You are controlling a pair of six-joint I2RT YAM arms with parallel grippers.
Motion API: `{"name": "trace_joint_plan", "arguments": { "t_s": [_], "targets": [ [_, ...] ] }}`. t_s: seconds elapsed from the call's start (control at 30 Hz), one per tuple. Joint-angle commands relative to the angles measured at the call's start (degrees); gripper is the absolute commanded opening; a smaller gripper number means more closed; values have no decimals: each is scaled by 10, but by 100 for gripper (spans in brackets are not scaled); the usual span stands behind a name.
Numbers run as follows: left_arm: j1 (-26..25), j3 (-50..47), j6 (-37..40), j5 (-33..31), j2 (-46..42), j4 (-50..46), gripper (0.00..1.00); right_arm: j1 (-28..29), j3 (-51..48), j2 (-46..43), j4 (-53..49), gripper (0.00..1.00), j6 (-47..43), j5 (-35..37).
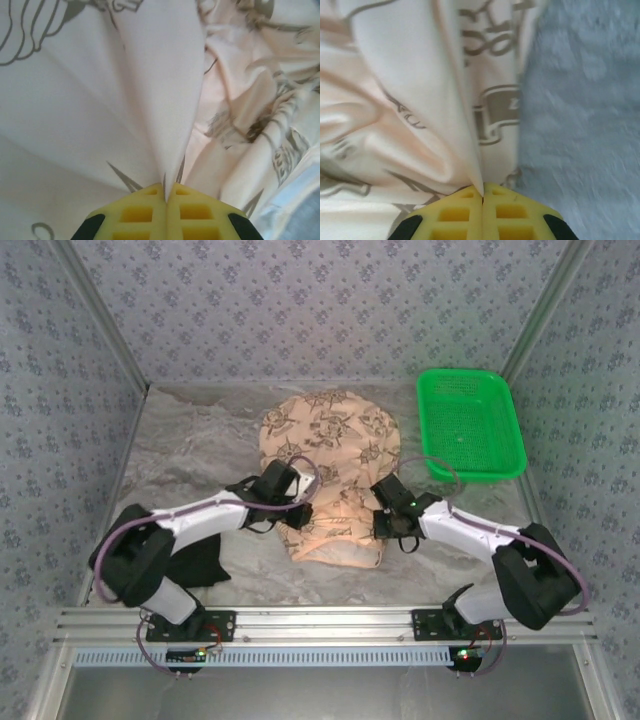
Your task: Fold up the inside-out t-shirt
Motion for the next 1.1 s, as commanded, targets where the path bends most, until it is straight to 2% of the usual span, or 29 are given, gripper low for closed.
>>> {"name": "trace_joint_plan", "arguments": {
  "t_s": [0.0,0.07,0.1,0.17,0.23,0.37,0.6,0.63,0.67,0.7,0.73,0.8,0.83,0.9,1.07],
  "targets": [
    [6,-15,-46,66,-18,-40,30,-5,16,-23,-42,17,-25,-29],
    [6,-10,-53,91,-17,-34,49,-2,63,-20,-51,26,-60,-53],
    [5,0,-52,91,-17,-35,51,1,90,-13,-55,30,-73,-62],
    [6,24,-34,67,-16,-41,51,4,130,9,-50,34,-92,-79],
    [6,61,-3,37,-3,-46,51,3,149,37,-26,34,-100,-91],
    [4,121,40,23,67,-17,51,-1,155,98,39,34,-110,-110],
    [3,157,90,7,167,33,51,-7,163,182,91,39,-69,-113],
    [5,164,94,6,184,24,50,-5,165,191,99,39,-71,-111],
    [7,169,94,4,198,17,49,-4,163,200,112,35,-75,-112],
    [9,167,94,9,205,18,46,-5,160,205,122,25,-80,-116],
    [10,162,94,17,209,26,38,-7,156,205,127,14,-84,-116],
    [15,152,86,18,202,38,19,-8,137,183,140,2,-102,-118],
    [19,146,77,16,192,44,11,-8,127,165,143,0,-116,-120],
    [28,129,57,17,168,62,5,-10,106,124,148,0,-146,-138],
    [67,91,-15,58,135,115,4,-8,19,2,172,0,-258,-242]
  ]
}}
